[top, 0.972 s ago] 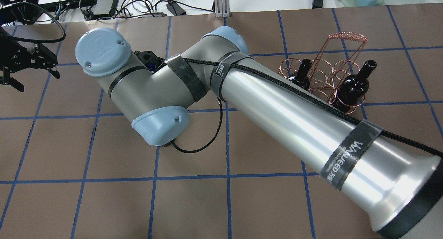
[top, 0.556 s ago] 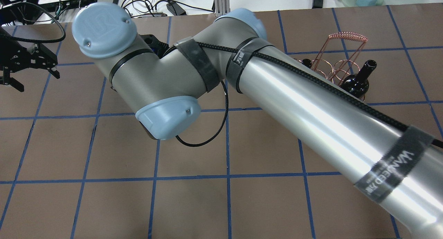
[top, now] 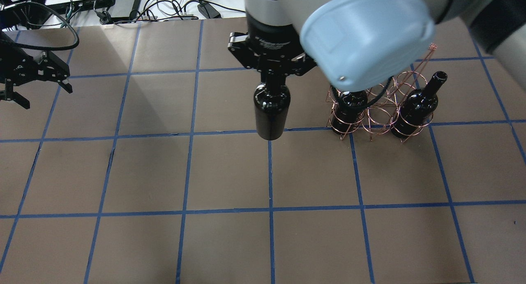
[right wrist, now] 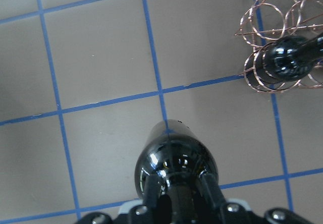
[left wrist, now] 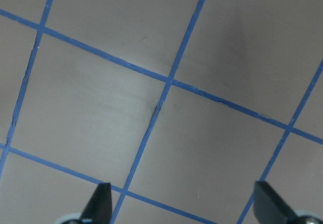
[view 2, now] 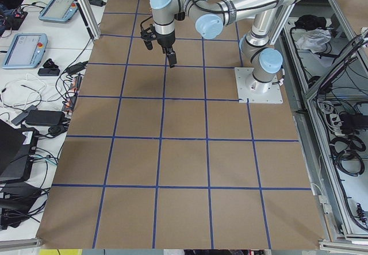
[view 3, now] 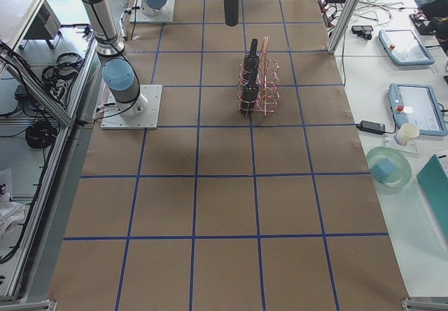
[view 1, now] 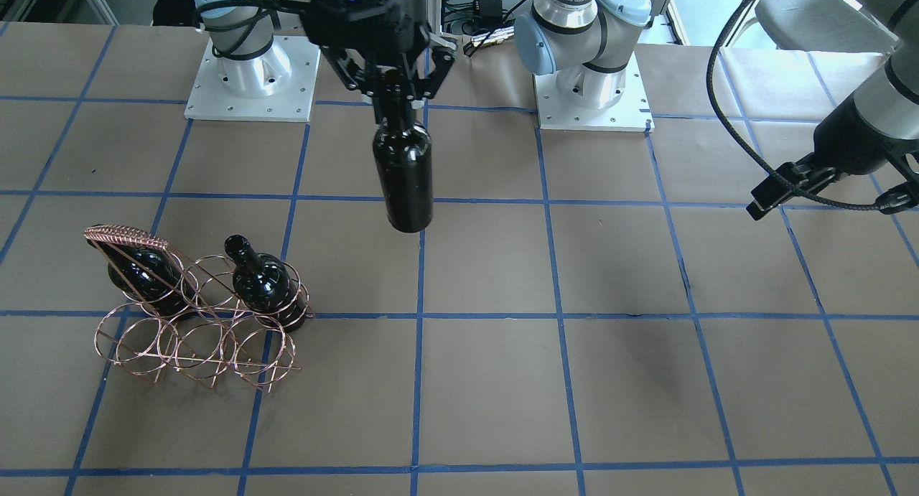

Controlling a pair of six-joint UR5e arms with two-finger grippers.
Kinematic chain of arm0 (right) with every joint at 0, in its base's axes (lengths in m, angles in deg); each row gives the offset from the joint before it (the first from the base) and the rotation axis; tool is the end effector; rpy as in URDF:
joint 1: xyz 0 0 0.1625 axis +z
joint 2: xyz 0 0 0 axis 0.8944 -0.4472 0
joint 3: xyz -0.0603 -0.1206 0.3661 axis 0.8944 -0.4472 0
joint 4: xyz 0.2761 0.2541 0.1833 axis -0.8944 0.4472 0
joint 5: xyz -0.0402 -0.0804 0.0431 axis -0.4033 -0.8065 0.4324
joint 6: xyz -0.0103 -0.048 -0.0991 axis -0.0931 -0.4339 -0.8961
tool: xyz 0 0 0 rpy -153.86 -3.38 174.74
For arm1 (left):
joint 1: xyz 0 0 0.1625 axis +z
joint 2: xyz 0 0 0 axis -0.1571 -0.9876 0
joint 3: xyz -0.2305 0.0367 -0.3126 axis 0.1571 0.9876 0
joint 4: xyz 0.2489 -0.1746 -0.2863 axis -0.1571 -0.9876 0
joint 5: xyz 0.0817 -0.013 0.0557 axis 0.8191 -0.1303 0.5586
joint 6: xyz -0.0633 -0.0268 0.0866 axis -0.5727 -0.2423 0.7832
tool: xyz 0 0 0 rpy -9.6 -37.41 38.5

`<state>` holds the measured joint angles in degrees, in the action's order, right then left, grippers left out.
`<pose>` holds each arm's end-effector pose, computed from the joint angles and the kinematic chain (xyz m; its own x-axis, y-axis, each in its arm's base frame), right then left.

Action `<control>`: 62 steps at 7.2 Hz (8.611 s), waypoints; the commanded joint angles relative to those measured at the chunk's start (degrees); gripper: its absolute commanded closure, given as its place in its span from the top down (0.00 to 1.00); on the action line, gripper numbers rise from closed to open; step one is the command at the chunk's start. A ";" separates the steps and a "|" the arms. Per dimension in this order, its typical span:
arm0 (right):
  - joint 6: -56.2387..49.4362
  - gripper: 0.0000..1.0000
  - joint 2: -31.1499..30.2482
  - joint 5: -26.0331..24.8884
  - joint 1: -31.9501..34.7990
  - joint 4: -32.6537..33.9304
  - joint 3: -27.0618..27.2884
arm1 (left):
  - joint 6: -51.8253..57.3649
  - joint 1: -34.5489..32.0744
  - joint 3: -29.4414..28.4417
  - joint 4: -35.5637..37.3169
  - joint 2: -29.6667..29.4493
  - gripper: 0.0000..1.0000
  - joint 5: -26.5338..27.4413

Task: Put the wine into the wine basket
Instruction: 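Lift the bottle with the right gripper and carry it toward the wire rack, then tilt the bottle and lower it into the empty rack slot with the right gripper, then open the right gripper and raise it away from the rack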

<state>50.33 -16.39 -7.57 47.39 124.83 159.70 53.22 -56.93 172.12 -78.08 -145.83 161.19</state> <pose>0.3107 -0.4483 0.5170 -0.9873 0.1527 -0.0434 0.1568 0.9805 -0.1183 0.0858 -0.5178 0.4085 -0.9243 -0.3817 -0.0062 -0.3816 0.9236 0.0362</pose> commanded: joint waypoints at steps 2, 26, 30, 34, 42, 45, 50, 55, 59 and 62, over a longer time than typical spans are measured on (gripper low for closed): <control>-20.58 0.00 -4.42 -1.52 -13.39 -9.03 0.17 | 0.44 -6.33 -0.93 0.32 0.02 1.00 -0.42; -41.90 0.00 1.19 1.82 -27.94 7.05 8.96 | 1.41 -19.20 0.74 -0.90 3.97 1.00 -6.57; -41.81 0.00 1.19 1.91 -27.94 7.13 10.79 | 1.41 -19.20 0.83 -0.90 3.97 1.00 -6.75; -41.99 0.00 1.98 1.82 -27.94 14.41 15.71 | 1.50 -19.02 0.83 -0.47 3.71 1.00 -6.66; -41.21 0.06 3.65 1.21 -27.94 21.11 21.00 | 1.58 -18.93 0.83 -0.55 3.80 1.00 -6.92; -40.93 1.00 2.52 0.94 -27.59 20.59 19.43 | 3.07 -18.93 0.83 -0.90 3.80 1.00 -6.75; -34.26 1.00 -9.77 1.13 -23.14 5.91 12.56 | 3.25 -18.93 0.83 -0.82 3.80 1.00 -6.49; -33.11 1.00 -9.27 -1.25 -18.62 2.83 9.84 | 3.87 -19.11 0.83 -1.34 5.54 1.00 -5.96; -33.11 1.00 -5.93 -1.34 -18.80 0.19 4.83 | 3.78 -19.28 0.83 -2.31 6.78 1.00 -0.95; -33.46 1.00 -5.93 -1.25 -18.80 -0.16 5.26 | 3.78 -19.28 0.83 -2.31 6.78 1.00 -1.03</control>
